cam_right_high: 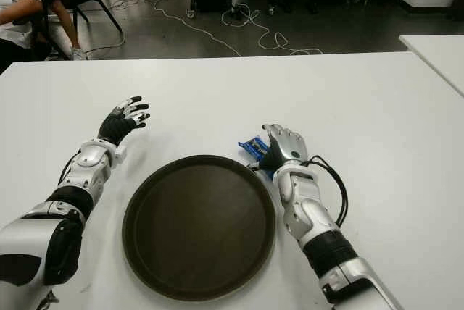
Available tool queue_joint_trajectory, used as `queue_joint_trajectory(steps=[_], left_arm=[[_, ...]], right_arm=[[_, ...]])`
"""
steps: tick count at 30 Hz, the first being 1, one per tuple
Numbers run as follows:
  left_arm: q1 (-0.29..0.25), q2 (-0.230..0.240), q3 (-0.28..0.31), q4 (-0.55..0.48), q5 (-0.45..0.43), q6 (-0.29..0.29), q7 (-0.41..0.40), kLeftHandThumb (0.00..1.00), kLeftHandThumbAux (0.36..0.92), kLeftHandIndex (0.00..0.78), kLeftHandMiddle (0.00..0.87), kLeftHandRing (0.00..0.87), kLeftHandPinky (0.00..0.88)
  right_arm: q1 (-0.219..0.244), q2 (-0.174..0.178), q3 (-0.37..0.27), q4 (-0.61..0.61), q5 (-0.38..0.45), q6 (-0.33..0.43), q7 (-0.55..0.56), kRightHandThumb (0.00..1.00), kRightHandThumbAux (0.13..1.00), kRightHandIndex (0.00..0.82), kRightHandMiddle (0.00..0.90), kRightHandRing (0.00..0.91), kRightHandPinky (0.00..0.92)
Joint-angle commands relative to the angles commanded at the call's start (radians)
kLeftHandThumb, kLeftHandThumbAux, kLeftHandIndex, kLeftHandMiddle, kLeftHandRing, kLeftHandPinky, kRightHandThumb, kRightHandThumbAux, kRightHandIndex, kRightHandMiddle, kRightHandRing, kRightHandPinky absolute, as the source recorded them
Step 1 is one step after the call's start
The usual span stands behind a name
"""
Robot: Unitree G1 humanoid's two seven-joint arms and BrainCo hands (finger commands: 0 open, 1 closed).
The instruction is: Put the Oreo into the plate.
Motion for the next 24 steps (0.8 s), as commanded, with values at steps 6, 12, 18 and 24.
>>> queue_joint_trajectory(steps=[6, 12, 18, 24], left_arm=[[0.000, -0.002, 0.001, -0.003, -0.002, 0.004, -0.001, 0.108, 0.706, 0.126, 0.199, 0.210, 0.221], [0.001, -0.002, 0.001, -0.005, -0.001, 0.005, 0.000, 0.105, 0.719, 0.130, 0.205, 0.209, 0.213], [0.001, -0.003, 0.003, -0.005, -0.002, 0.004, -0.002, 0.107, 0.725, 0.133, 0.206, 0.206, 0.206], [0.003, -0.003, 0.002, -0.005, -0.001, -0.004, -0.001, 0.110, 0.725, 0.141, 0.210, 0.210, 0.218]], right_arm=[[-0.006, -0.002, 0.000, 0.025, 0.023, -0.018, -0.009, 0.000, 0.724, 0.182, 0.188, 0.197, 0.184], [-0.013, -0.003, 0.006, 0.045, 0.033, -0.028, -0.023, 0.000, 0.723, 0.195, 0.210, 0.223, 0.219], [-0.012, -0.006, 0.003, 0.048, 0.043, -0.041, -0.027, 0.000, 0.720, 0.211, 0.230, 0.242, 0.241], [-0.016, -0.010, 0.003, 0.058, 0.049, -0.049, -0.026, 0.000, 0.717, 0.213, 0.230, 0.243, 0.238]])
